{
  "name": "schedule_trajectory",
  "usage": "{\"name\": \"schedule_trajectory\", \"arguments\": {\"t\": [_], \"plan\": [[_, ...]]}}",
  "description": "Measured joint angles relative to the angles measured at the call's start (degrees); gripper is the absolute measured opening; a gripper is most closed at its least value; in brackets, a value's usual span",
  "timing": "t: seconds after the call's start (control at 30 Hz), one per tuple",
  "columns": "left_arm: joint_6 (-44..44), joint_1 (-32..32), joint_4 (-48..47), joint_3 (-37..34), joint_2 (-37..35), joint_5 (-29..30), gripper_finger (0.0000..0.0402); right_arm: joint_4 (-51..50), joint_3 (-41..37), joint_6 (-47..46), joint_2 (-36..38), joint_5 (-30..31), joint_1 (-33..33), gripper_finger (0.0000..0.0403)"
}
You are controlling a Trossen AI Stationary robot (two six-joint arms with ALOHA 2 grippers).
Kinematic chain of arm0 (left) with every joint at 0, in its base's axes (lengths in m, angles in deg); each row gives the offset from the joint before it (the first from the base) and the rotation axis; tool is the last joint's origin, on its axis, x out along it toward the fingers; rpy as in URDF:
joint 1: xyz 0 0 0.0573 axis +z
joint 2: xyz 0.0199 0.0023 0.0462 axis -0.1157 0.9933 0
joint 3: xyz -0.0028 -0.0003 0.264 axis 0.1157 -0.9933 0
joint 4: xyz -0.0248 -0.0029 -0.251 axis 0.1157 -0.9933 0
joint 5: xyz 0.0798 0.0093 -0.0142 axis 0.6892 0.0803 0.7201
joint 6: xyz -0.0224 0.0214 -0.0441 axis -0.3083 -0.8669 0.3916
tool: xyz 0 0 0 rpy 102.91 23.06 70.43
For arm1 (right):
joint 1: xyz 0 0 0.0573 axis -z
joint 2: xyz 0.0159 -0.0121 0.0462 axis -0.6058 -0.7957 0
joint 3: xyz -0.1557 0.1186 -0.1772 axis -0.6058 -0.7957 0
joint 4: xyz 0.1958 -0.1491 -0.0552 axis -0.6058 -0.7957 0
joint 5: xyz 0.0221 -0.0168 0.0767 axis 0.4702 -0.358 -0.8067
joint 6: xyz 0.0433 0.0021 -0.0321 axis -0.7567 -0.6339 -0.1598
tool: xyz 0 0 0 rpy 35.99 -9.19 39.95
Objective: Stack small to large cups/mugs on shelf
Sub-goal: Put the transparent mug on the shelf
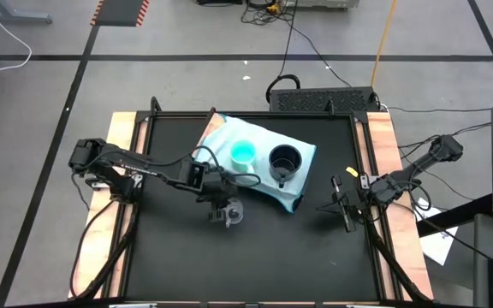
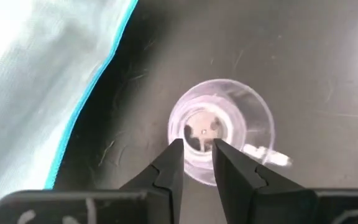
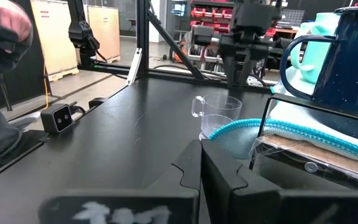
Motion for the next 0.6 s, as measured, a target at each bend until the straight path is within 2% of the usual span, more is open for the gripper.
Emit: {"name": "schedule_trajectory", "arguments": {"t": [0.33, 0.6], "plan": [[0.39, 0.61, -2.00, -0.11, 5.44, 1.15, 0.0086, -0.70, 0.00, -0.42, -0.13, -0.02, -0.02, 0.0000], [-0.46, 1.20, -1.70, -0.02, 4.86, 1.04, 0.0086, -0.45, 0.00, -0.46, -0.83, -0.02, -0.02, 0.0000]]}}
